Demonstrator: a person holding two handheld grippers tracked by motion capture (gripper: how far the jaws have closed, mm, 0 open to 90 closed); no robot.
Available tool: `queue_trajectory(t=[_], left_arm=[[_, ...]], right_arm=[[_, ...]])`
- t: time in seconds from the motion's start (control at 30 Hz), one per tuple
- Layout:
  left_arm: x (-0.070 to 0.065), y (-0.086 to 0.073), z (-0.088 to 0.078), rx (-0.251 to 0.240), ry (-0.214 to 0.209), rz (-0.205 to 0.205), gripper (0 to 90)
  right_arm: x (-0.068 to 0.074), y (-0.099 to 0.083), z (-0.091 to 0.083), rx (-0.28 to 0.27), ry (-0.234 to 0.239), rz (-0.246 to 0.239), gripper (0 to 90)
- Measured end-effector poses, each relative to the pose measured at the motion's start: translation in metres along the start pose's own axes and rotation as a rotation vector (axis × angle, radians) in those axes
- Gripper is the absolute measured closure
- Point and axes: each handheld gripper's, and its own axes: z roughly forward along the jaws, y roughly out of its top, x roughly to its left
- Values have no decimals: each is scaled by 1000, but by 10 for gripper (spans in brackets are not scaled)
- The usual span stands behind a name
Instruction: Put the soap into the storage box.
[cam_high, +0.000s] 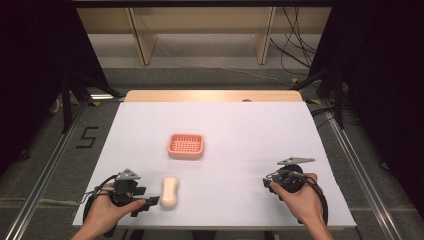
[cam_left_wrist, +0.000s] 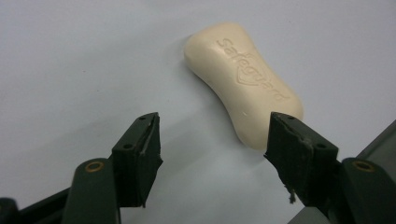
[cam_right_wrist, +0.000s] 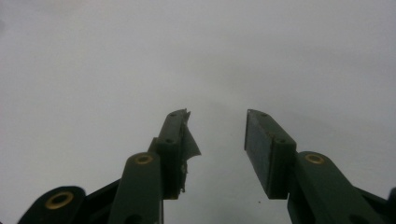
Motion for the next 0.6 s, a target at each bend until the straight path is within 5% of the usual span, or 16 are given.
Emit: queue_trajectory(t=[0.13,0.27,0.5,0.53,0.6], left_arm=[[-4,12,2,49,7,-8,328],[-9,23,9,85,14,-27,321],[-10,37,17,174,51,-53,321],[-11,41,20,182,56,-85,321],[-9,45,21,191,58,-70,321]], right_arm=[[2,0,2,7,-46,6,566],[-1,-2,3,-1,-7,21,538],[-1,-2,3,-7,-21,24,537],[-1,-2,4,0,7,18,537],[-2,-2,5,-1,22,12,537]])
